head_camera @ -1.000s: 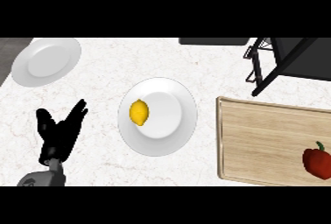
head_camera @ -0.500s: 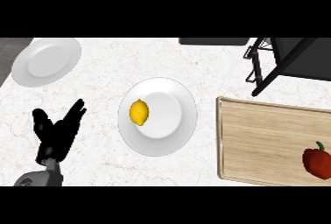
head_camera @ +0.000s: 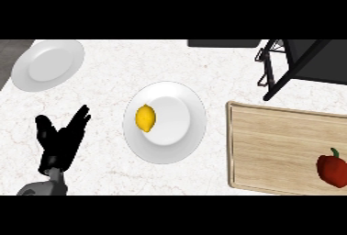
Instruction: Pick the cupcake from the tray and place it in the tiered shelf
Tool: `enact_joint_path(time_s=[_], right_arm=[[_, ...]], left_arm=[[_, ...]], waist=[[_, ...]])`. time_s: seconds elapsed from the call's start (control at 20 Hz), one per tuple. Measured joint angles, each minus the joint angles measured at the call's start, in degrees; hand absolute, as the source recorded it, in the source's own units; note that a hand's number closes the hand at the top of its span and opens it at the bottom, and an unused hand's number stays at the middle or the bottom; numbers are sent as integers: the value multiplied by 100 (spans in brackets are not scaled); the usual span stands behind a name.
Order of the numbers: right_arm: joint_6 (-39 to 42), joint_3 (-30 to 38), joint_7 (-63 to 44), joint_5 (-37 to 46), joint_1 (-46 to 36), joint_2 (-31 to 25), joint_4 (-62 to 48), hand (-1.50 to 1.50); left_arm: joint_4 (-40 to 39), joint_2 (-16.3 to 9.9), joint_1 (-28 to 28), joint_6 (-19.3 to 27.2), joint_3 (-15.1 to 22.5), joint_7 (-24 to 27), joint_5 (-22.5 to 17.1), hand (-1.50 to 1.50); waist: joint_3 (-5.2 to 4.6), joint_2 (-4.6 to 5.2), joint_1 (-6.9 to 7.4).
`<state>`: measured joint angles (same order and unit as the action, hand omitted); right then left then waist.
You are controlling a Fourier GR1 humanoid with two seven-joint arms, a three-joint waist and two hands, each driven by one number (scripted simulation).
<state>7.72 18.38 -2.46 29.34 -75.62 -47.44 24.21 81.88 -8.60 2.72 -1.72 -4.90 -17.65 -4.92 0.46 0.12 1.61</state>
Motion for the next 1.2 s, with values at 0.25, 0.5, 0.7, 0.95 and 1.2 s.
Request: enact_joint_path(time_s=[0.25, 0.5, 0.7, 0.95, 1.2], right_arm=[[-23, 582, -100, -538, -191, -69, -202, -150], [-199, 1088, -304, -984, -400, -211, -383, -150], [-551, 1306, -390, -1106, -453, -502, -402, -150], [-1002, 1474, -492, -1110, -331, -1008, -487, -150], [-1178, 1828, -604, -1312, -174, -1620, -697, -150]], left_arm=[[49, -6, -18, 9, -5, -73, 11, 0], [75, -37, 18, -19, -48, -163, -35, 0], [63, 1, 8, 30, -36, -89, 27, 0], [-38, 0, 44, -12, -51, 51, 43, 0], [-13, -28, 4, -72, -92, 112, 3, 0]], waist=[[-4, 5, -2], [-10, 15, 6], [-11, 21, -1], [-7, 25, -13], [-1, 29, -5]])
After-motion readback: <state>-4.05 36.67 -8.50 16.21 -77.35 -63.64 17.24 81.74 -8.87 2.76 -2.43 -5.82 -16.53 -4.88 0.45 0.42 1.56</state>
